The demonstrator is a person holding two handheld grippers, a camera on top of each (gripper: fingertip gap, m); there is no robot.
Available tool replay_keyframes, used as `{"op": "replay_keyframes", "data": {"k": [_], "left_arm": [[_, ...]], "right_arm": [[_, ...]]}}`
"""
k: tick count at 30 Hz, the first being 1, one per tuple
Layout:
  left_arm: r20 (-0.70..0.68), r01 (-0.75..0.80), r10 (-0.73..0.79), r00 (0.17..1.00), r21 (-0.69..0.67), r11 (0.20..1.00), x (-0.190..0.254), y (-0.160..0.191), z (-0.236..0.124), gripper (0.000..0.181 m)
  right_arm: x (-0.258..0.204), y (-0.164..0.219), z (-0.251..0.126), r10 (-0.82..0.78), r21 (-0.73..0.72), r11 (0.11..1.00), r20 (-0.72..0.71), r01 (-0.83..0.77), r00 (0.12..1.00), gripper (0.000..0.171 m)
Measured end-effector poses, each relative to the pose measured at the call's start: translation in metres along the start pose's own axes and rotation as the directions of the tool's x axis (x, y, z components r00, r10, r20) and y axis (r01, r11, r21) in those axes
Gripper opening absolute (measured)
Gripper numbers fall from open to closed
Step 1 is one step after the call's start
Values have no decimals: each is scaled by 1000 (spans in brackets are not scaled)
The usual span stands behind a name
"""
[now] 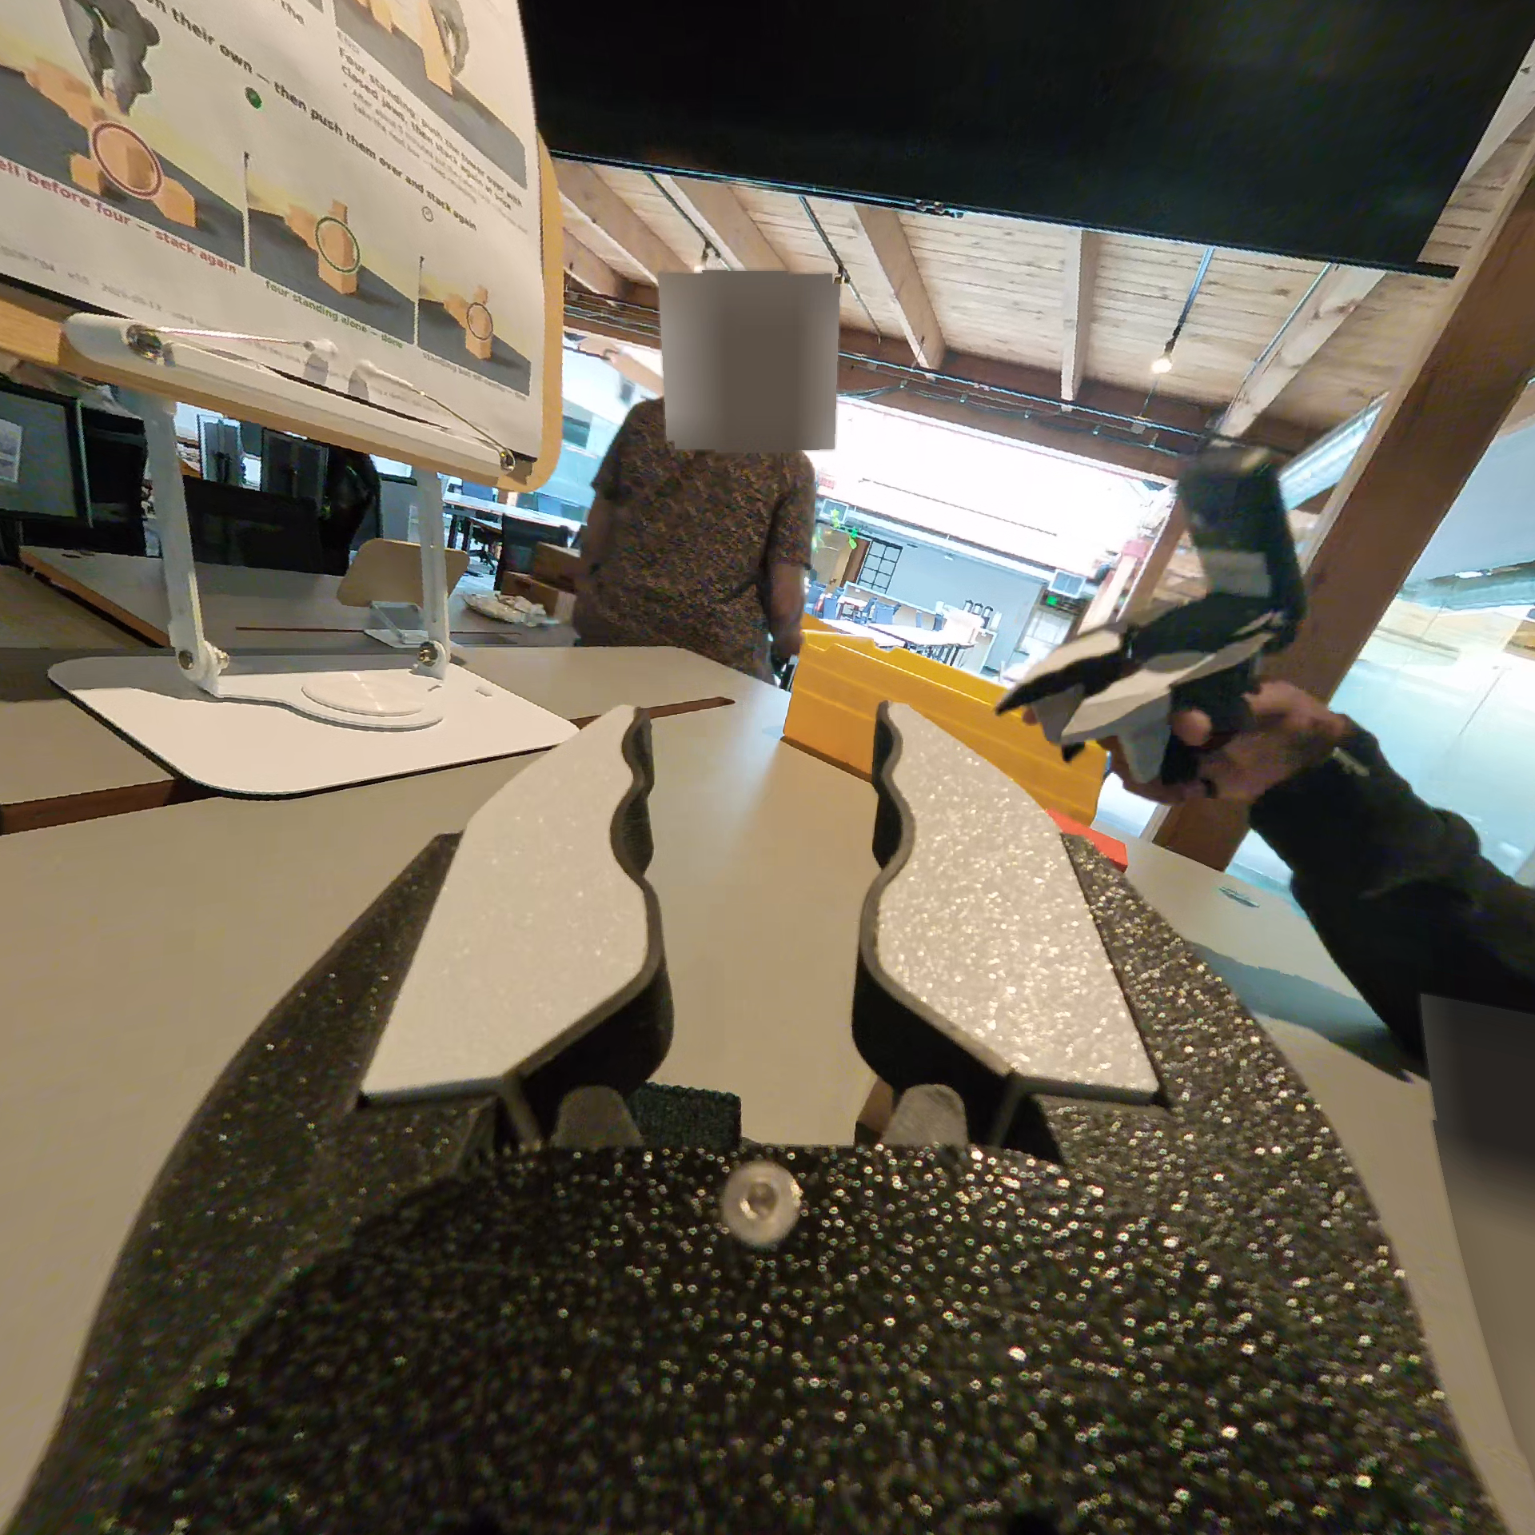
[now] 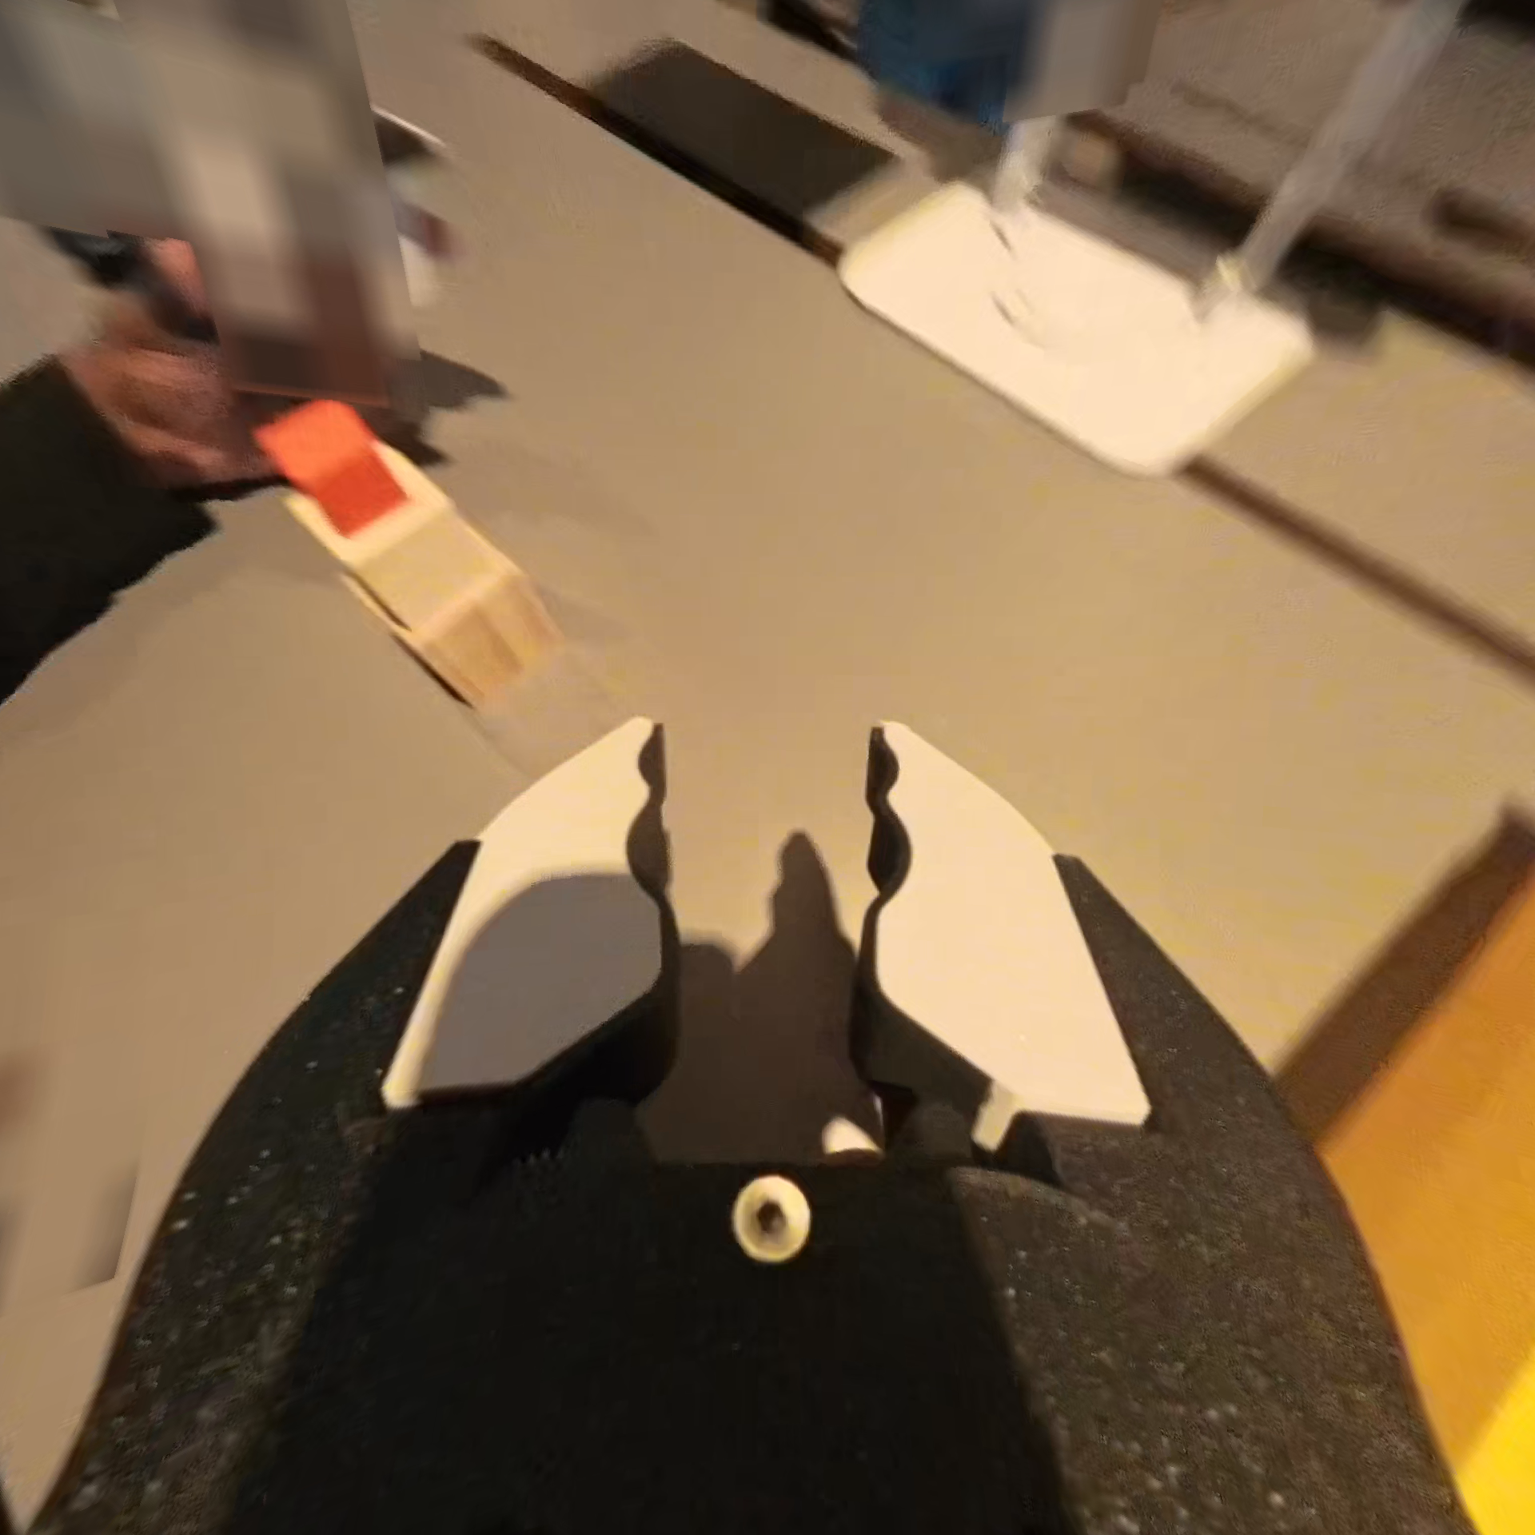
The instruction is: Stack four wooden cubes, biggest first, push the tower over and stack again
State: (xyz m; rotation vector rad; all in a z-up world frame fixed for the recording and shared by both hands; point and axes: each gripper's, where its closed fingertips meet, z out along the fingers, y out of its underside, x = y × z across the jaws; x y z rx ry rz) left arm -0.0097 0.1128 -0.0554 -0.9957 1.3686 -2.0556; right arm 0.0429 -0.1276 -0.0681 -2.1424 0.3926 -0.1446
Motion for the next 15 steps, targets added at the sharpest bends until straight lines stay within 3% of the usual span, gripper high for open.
{"op": "replay_keyframes", "data": {"k": [2, 5, 11, 15], "left_arm": [[0, 4, -4, 1000, -11, 1000, -1, 1, 1, 50], [1, 19, -19, 1000, 0, 1000, -3, 0, 2, 50], [6, 18, -18, 1000, 7, 1000, -3, -1, 1, 50], [6, 12, -12, 1000, 6, 1000, -2, 0, 1, 50]], "right_arm": [[17, 45, -8, 139, -84, 986, -87, -146, 986, 44], [24, 89, -8, 152, -186, 963, -228, -196, 962, 44], [46, 117, -11, 121, -199, 952, -451, -232, 884, 39], [50, 135, -2, 134, -233, 937, -451, -261, 883, 39]]}}
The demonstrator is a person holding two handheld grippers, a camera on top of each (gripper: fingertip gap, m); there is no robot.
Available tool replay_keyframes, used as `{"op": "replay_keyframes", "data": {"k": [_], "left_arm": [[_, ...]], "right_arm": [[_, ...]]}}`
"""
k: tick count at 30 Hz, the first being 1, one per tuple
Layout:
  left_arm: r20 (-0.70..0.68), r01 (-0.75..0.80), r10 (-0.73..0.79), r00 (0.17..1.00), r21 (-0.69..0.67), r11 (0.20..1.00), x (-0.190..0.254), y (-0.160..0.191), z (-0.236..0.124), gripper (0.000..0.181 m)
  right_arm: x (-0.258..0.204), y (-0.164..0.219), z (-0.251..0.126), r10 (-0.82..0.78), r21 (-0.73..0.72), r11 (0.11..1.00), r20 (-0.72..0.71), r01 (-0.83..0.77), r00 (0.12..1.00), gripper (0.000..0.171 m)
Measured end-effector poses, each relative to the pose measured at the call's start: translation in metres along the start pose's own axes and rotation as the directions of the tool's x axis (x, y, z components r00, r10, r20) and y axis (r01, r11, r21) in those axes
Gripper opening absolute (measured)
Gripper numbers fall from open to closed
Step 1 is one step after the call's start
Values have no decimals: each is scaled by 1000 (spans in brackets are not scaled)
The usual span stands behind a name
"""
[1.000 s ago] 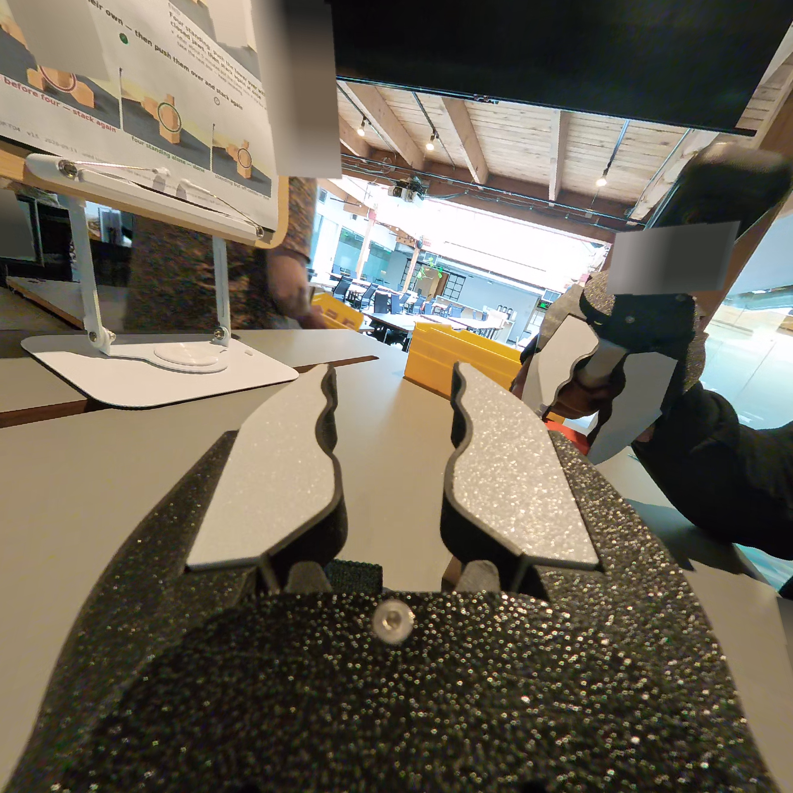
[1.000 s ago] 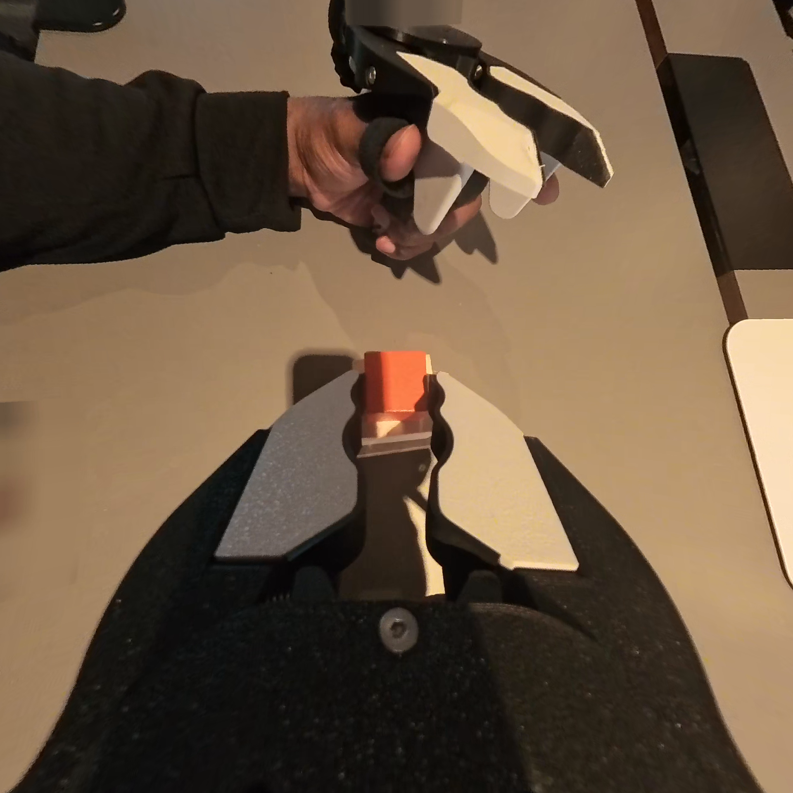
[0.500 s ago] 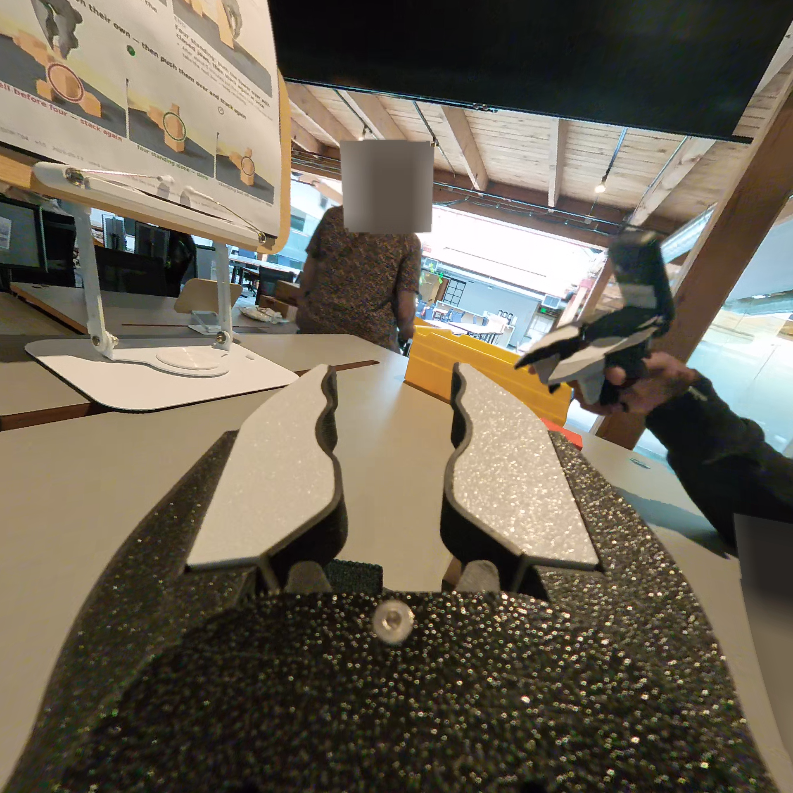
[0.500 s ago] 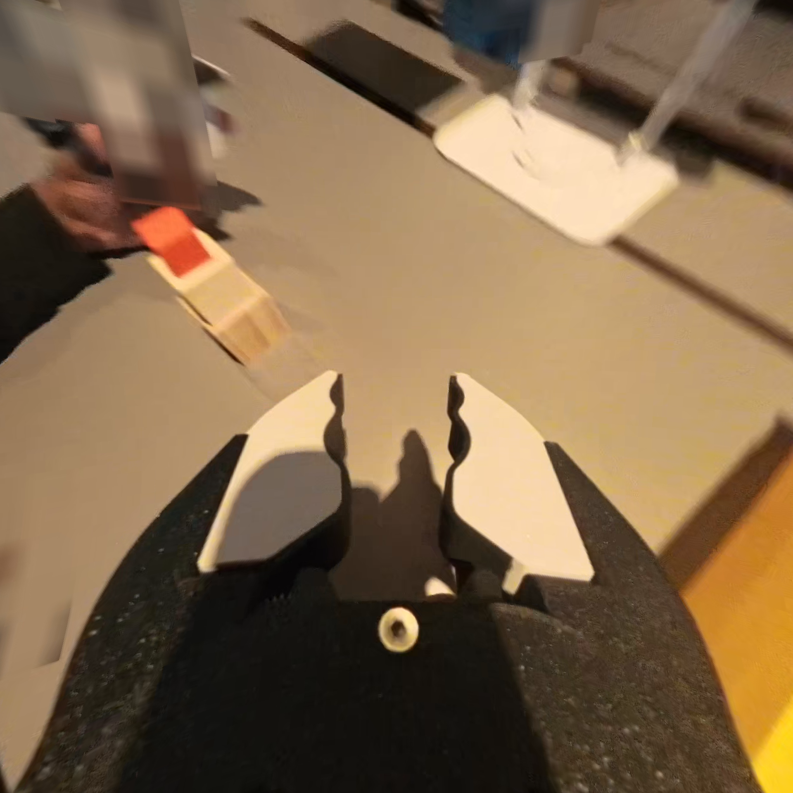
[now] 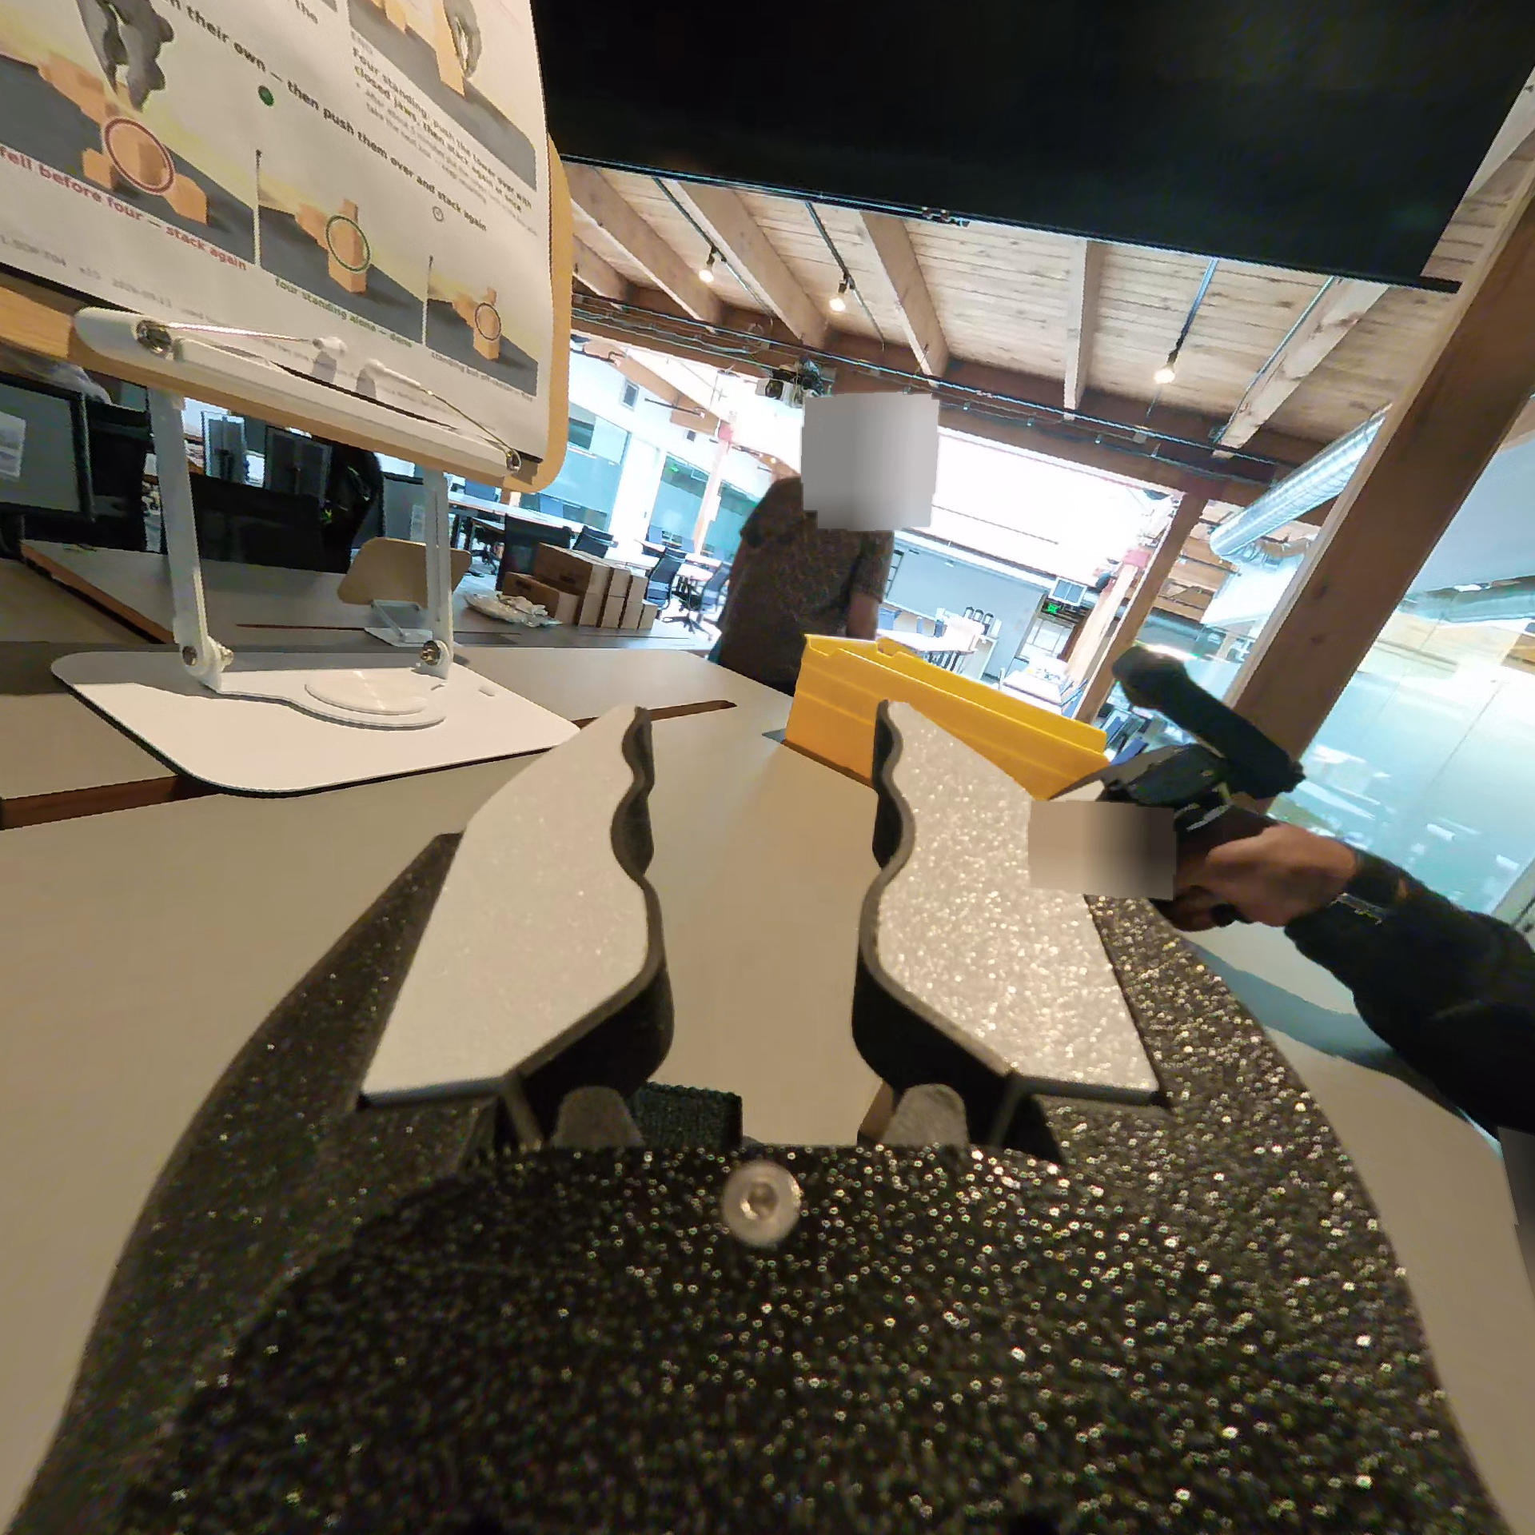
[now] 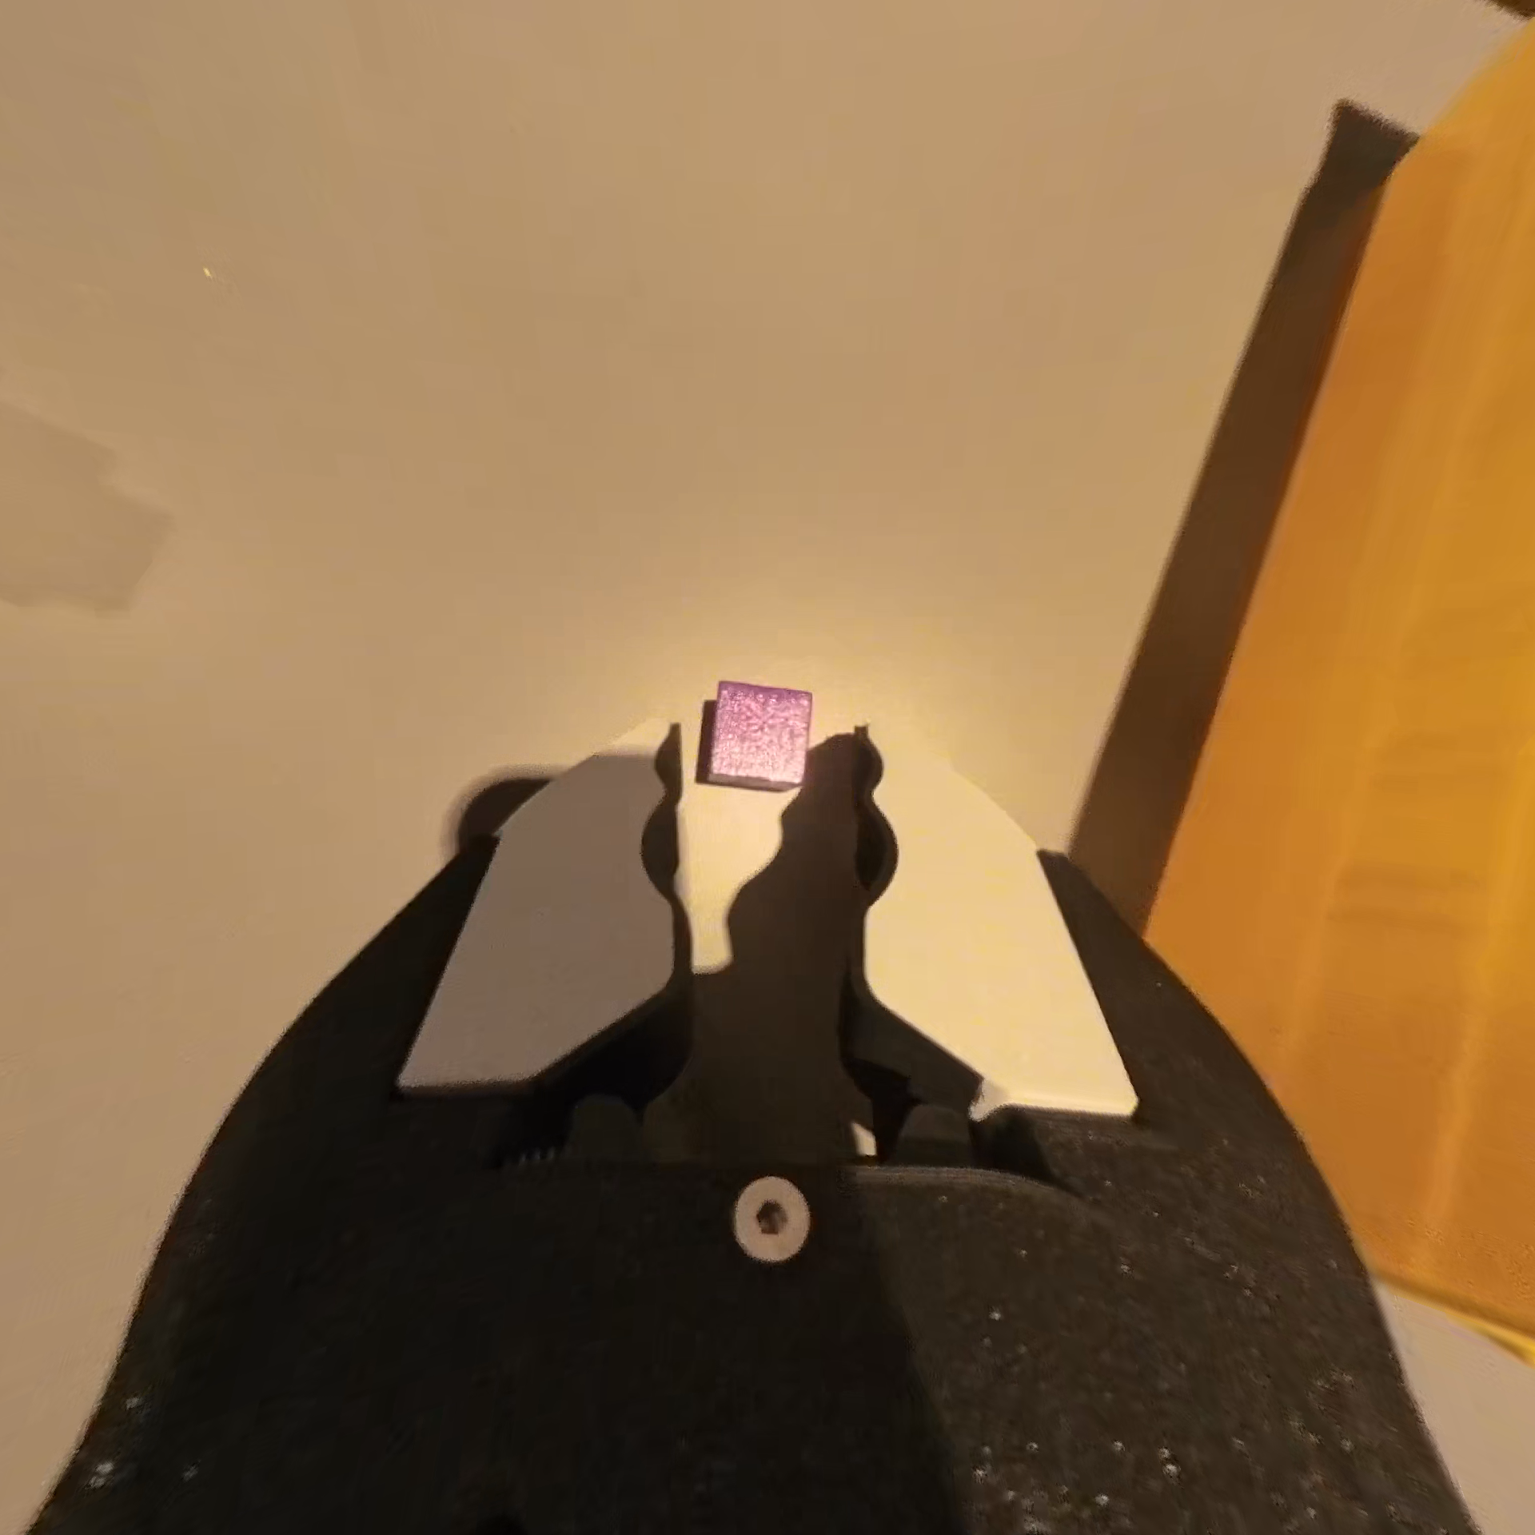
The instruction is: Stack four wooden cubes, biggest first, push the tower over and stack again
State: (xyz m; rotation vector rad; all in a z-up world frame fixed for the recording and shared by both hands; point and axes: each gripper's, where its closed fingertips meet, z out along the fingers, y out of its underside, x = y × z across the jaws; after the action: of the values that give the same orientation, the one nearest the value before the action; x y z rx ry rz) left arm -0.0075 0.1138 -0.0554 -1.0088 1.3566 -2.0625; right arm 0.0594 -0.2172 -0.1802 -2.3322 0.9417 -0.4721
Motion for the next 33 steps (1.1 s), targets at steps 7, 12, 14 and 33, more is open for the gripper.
{"op": "replay_keyframes", "data": {"k": [7, 12, 14, 33], "left_arm": [[0, -5, 5, 1000, 6, 1000, 1, -1, -1, 50], [-2, 5, -5, 1000, -4, 1000, 0, 0, 0, 50], [-2, 3, -3, 1000, -3, 1000, 0, 0, 0, 50], [0, 14, -14, 1000, 0, 1000, -1, 0, 0, 50]], "right_arm": [[-42, -42, -7, -94, 161, 985, 202, 62, 975, 22], [-139, -116, -71, -434, 399, 884, 510, 243, 743, 22], [-172, -133, -88, -574, 463, 813, 538, 352, 618, 22], [-234, -162, -68, -694, 483, 706, 616, 518, 372, 23]]}}
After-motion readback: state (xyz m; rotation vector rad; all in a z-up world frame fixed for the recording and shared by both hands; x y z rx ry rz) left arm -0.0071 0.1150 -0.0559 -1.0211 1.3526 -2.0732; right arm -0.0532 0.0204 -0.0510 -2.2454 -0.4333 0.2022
